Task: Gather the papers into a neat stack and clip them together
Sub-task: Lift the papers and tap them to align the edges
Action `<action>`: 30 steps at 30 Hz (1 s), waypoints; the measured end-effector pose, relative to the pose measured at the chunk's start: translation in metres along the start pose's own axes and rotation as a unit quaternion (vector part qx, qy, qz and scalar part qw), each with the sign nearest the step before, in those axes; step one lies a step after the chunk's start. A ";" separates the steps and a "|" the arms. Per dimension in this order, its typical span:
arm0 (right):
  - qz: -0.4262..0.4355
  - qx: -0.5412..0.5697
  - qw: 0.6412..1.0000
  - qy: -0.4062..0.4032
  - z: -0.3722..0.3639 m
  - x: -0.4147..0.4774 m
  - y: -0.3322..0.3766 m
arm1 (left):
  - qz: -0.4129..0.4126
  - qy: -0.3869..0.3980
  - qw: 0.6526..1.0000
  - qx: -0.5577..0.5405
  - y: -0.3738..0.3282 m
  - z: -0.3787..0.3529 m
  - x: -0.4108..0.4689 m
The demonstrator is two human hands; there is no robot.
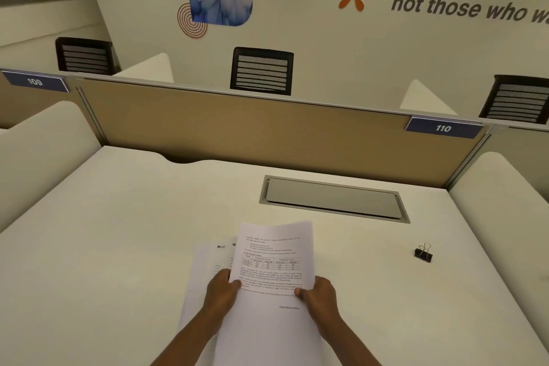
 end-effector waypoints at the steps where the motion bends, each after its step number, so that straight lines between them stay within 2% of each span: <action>1: -0.003 -0.007 1.000 -0.001 -0.004 0.000 0.000 | -0.005 -0.006 1.000 0.019 0.002 0.002 0.002; 6: -0.018 -0.067 0.998 -0.012 -0.019 0.004 -0.010 | -0.023 -0.041 0.982 0.182 0.014 0.006 0.011; 9: -0.021 -0.109 0.993 -0.026 -0.027 0.022 -0.028 | -0.021 -0.075 0.944 0.321 0.014 0.009 0.010; 11: -0.026 -0.136 0.989 -0.045 -0.027 0.011 -0.012 | -0.001 -0.092 0.925 0.369 0.014 0.012 0.007; 14: -0.036 -0.192 0.979 -0.055 -0.032 0.004 0.000 | 0.023 -0.090 0.931 0.352 0.021 0.012 0.009; 18: -0.024 -0.185 0.981 -0.046 -0.042 0.007 0.000 | 0.026 -0.092 0.945 0.312 0.024 0.016 0.014; 25: -0.023 -0.125 0.991 -0.031 -0.048 0.007 0.007 | 0.008 -0.087 0.975 0.202 0.031 0.022 0.021; 30: -0.009 -0.094 0.995 -0.026 -0.052 0.006 0.011 | 0.009 -0.085 0.985 0.149 0.039 0.025 0.023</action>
Point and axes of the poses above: each hand's wrist, its own x-axis towards the middle knuckle, its own z-axis out of the back of the hand, y = z × x, the point moved 9 cm from there along x, towards the middle knuckle, and after that the axes turned 1 degree about -z, right-handed, at the moved point
